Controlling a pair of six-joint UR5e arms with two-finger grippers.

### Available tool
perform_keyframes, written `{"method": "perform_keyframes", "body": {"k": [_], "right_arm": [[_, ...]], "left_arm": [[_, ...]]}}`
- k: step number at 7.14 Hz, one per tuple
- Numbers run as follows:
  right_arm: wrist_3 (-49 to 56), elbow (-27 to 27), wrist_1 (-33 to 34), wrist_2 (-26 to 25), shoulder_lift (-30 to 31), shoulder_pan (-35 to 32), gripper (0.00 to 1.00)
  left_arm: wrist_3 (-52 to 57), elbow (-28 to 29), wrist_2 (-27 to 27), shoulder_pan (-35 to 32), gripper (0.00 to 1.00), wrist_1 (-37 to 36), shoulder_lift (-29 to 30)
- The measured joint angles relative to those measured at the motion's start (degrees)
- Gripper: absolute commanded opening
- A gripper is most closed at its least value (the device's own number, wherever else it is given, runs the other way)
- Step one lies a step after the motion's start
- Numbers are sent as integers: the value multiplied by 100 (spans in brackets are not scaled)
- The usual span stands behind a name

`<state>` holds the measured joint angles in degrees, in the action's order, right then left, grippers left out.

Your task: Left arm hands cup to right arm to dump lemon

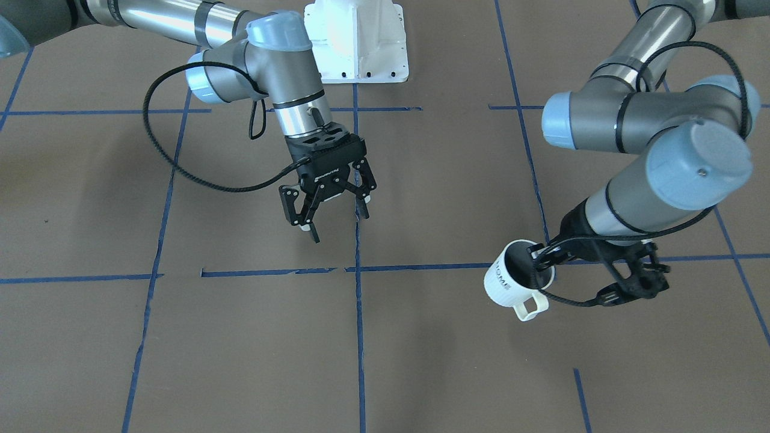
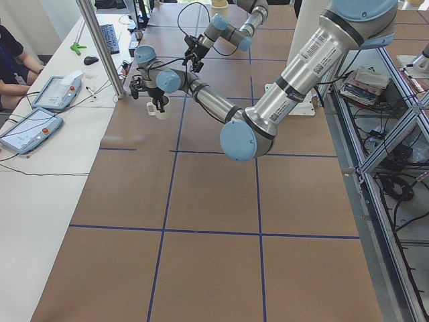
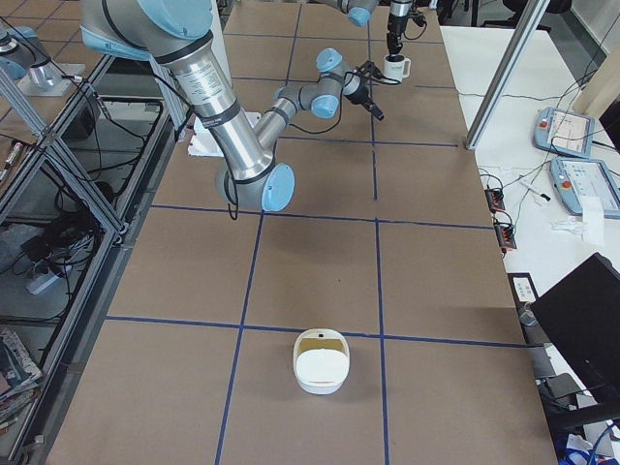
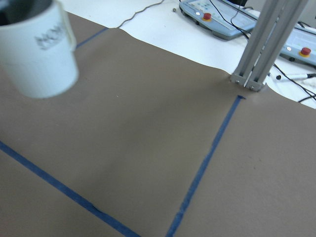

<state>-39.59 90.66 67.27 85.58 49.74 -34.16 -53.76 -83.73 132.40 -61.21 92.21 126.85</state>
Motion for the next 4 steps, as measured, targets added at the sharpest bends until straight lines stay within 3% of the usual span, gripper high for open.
{"method": "perform_keyframes", "body": {"k": [3, 4], "right_arm": [[122, -28, 1252, 2545, 427, -1473, 99], [335, -2, 1421, 3054, 684, -1865, 99]], "left_arm": [[1765, -957, -39, -320, 0, -8, -1601], [2122, -1241, -40, -338, 0, 100, -2197]]}}
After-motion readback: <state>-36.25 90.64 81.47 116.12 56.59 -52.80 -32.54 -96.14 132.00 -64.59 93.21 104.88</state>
